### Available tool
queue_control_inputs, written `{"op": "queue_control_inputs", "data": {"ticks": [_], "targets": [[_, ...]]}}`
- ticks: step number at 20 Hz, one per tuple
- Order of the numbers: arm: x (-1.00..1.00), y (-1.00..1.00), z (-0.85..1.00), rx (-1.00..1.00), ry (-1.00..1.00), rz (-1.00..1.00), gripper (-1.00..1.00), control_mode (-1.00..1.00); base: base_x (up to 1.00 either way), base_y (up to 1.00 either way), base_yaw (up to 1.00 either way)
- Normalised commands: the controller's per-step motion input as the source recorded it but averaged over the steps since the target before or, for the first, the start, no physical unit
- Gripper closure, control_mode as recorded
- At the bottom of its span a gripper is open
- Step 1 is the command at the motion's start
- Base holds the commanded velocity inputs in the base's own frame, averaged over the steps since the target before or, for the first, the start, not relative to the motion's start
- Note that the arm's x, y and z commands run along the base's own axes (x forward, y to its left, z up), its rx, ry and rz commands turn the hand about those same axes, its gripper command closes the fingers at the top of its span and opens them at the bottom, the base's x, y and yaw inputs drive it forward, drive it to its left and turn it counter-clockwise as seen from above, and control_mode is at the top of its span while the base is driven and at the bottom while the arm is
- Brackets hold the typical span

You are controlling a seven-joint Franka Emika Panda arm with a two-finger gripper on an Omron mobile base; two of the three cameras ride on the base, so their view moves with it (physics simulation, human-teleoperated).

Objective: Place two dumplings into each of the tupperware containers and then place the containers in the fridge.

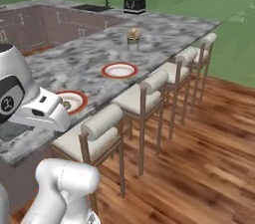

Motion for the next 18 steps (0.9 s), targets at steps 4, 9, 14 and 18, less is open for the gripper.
{"op": "queue_control_inputs", "data": {"ticks": [4,9,14,18], "targets": [[0.0,0.0,0.0,0.0,0.0,0.0,-1.0,1.0,0.31,-0.12,0.8],[0.0,0.0,0.0,0.0,0.0,0.0,-1.0,1.0,0.06,0.13,0.64],[0.0,0.0,0.0,0.0,0.0,0.0,-1.0,1.0,0.67,0.04,0.48],[0.0,0.0,0.0,0.0,0.0,0.0,-1.0,1.0,0.75,-0.06,0.46]]}}
